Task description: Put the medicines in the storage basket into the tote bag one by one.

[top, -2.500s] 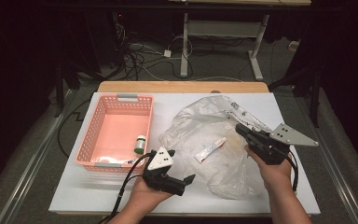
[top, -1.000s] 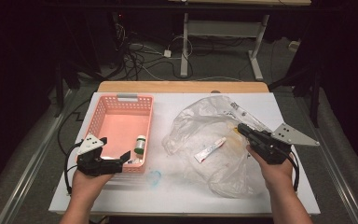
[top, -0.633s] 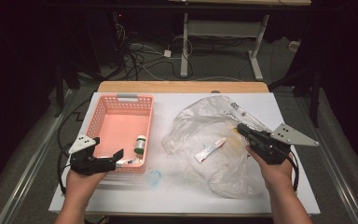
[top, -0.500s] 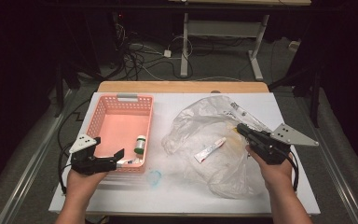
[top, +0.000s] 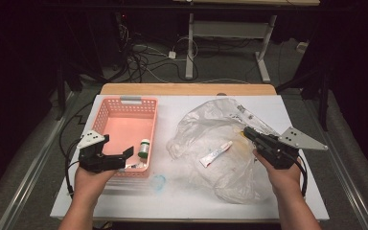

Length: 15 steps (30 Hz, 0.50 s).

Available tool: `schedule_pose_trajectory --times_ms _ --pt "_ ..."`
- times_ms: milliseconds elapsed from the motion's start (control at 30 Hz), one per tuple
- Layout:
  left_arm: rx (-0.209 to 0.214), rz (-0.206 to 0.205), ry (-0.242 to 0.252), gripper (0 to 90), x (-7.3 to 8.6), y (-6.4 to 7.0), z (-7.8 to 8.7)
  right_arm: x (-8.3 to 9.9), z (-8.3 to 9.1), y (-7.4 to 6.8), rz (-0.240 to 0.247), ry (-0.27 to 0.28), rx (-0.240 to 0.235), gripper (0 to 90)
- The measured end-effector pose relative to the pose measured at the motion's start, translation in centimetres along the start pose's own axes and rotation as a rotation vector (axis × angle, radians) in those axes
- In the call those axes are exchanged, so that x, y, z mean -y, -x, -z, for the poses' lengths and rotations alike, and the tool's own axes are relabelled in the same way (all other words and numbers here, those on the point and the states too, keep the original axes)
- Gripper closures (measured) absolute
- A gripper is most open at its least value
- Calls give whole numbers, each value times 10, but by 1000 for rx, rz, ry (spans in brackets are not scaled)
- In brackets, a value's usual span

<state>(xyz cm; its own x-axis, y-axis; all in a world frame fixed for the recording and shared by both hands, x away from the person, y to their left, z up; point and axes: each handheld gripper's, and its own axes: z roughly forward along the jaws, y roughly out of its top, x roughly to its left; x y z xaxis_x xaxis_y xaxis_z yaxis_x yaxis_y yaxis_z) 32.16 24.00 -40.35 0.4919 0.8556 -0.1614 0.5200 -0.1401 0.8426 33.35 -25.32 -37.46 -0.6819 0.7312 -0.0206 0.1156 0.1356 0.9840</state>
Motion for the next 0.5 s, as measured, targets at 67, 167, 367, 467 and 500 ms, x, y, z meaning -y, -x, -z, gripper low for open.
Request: schedule_pose_trajectory --times_ms 67,167,367,467,500 --pt "6 -5 1 0 -9 0 -2 0 0 0 -4 1 1 900" --pt "4 -21 -10 0 -18 1 -7 0 0 1 2 2 3 900" --pt "-9 -38 -38 0 -31 0 -18 0 1 1 0 0 4 900" --pt "-15 -43 -76 0 -38 -5 -27 -1 1 1 0 9 6 900" --pt "-13 -42 -86 0 -39 -6 -29 -1 2 1 -1 7 6 900"
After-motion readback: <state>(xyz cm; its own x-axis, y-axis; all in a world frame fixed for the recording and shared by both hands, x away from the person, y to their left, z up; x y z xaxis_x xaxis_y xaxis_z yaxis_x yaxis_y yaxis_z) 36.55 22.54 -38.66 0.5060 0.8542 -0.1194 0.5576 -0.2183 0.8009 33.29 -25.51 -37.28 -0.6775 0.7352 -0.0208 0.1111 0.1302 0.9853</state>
